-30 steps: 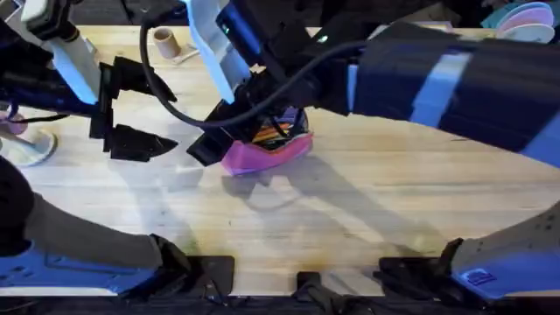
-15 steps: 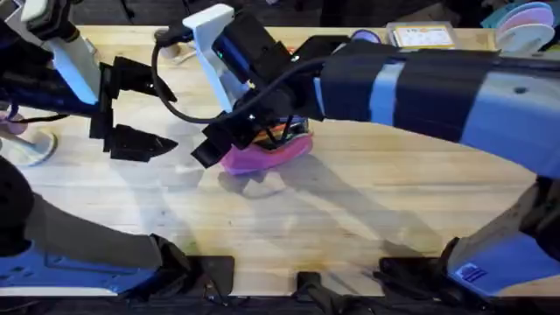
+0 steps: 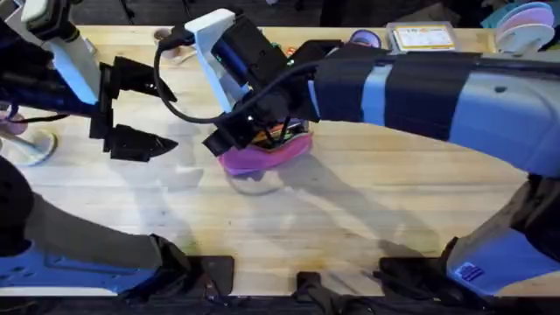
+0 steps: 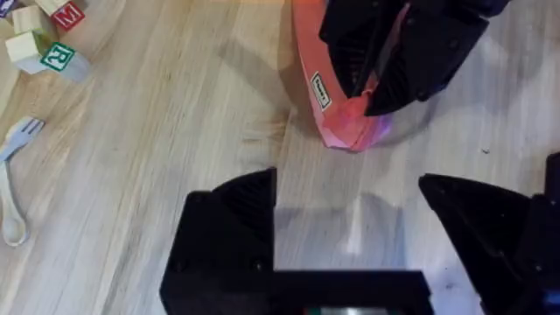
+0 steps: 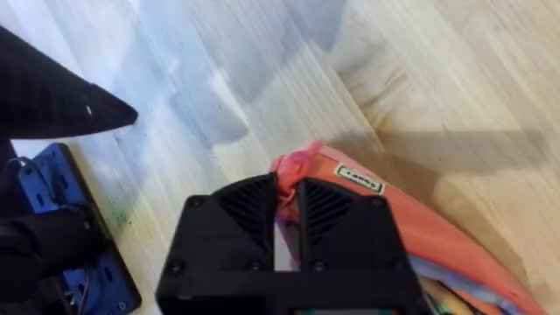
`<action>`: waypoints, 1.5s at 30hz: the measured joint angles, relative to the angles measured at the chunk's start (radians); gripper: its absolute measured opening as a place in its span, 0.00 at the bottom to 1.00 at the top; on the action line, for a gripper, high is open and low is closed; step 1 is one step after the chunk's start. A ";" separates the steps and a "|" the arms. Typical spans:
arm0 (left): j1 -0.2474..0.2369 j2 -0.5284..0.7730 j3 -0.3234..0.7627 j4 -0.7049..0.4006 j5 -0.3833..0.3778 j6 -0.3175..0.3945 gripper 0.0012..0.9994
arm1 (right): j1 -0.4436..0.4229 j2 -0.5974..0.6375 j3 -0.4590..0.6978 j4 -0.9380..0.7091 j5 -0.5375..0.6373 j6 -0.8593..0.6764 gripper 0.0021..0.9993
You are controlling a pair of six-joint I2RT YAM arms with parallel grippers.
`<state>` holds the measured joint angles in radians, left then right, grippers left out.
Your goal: Unzip the bag, pick up the pens from the table one at a time and place them inside, then zip the bag closed.
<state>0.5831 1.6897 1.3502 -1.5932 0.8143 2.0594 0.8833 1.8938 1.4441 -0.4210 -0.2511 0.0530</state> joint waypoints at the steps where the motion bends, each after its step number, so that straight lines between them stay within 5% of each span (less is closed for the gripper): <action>1: 0.000 0.000 0.000 0.000 0.000 0.000 1.00 | 0.000 0.000 0.000 0.000 0.001 0.000 0.29; 8: 0.000 0.000 0.000 0.000 0.000 0.000 1.00 | 0.000 0.000 0.000 0.003 0.000 0.004 0.04; 45: 0.000 0.001 -0.001 -0.087 0.052 0.000 0.99 | -0.050 -0.057 0.000 0.019 0.026 0.004 0.03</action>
<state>0.5831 1.6904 1.3492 -1.6804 0.8665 2.0594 0.8337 1.8365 1.4441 -0.4023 -0.2255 0.0566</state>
